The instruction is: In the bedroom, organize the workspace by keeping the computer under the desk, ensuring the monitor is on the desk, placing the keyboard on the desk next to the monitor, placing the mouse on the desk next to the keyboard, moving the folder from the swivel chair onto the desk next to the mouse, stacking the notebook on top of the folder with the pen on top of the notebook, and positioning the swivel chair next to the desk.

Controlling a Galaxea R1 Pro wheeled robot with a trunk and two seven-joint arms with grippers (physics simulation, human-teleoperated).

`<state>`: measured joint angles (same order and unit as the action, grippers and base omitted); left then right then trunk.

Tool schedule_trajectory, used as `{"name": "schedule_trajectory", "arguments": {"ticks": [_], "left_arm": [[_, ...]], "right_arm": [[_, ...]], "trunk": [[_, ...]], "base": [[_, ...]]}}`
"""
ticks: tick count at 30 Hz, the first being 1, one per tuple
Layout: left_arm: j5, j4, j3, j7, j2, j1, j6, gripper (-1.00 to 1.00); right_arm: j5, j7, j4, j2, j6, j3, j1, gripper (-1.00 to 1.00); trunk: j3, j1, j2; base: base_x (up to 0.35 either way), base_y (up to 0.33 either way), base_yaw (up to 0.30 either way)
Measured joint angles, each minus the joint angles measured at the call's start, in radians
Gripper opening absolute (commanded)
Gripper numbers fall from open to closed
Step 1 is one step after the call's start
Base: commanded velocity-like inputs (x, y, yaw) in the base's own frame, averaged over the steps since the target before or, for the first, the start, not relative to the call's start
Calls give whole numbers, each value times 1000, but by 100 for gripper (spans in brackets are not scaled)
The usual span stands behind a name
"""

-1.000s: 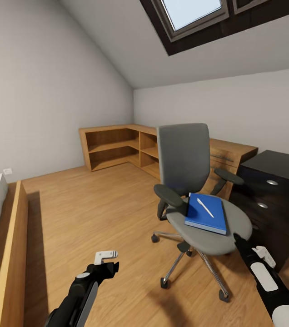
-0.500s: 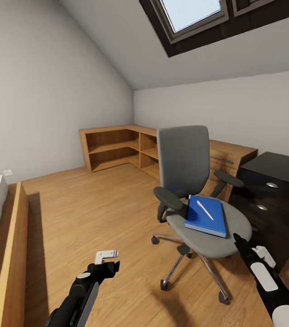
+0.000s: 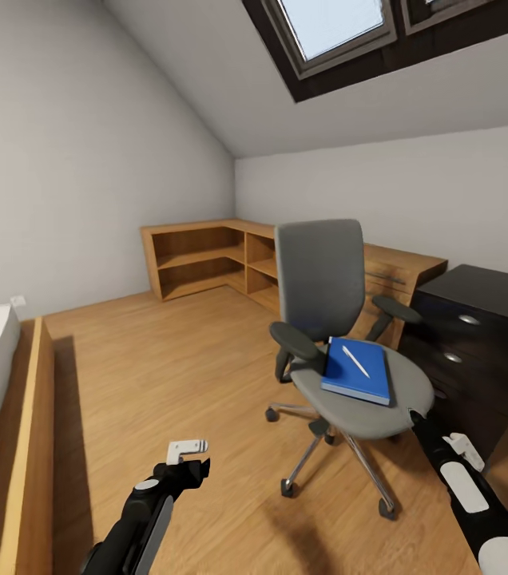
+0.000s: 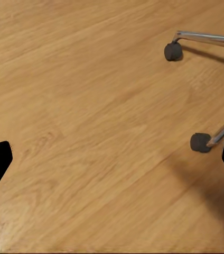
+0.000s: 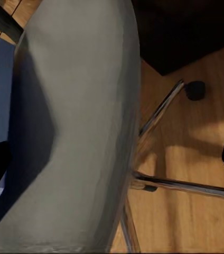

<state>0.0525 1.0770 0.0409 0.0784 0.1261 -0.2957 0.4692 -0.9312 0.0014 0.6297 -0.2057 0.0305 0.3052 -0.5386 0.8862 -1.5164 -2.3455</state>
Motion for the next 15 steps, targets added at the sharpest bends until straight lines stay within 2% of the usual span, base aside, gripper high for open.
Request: {"name": "schedule_trajectory", "arguments": {"ticks": [3, 8, 9, 15], "left_arm": [[0, 0, 0, 0, 0, 0, 0, 100], [0, 0, 0, 0, 0, 0, 0, 100], [0, 0, 0, 0, 0, 0, -1, 100], [0, 0, 0, 0, 0, 0, -1, 100]], "right_arm": [[0, -1, 0, 0, 0, -1, 0, 100], [-1, -2, 0, 4, 0, -3, -1, 100], [-1, 1, -2, 20, 0, -3, 0, 100], [0, 1, -8, 35, 0, -2, -1, 100]], "trunk": [[0, 0, 0], [0, 1, 0], [0, 1, 0], [0, 1, 0]], "base": [[-257, 0, 0], [-30, 0, 0], [-3, 0, 0], [-1, 0, 0]]}}
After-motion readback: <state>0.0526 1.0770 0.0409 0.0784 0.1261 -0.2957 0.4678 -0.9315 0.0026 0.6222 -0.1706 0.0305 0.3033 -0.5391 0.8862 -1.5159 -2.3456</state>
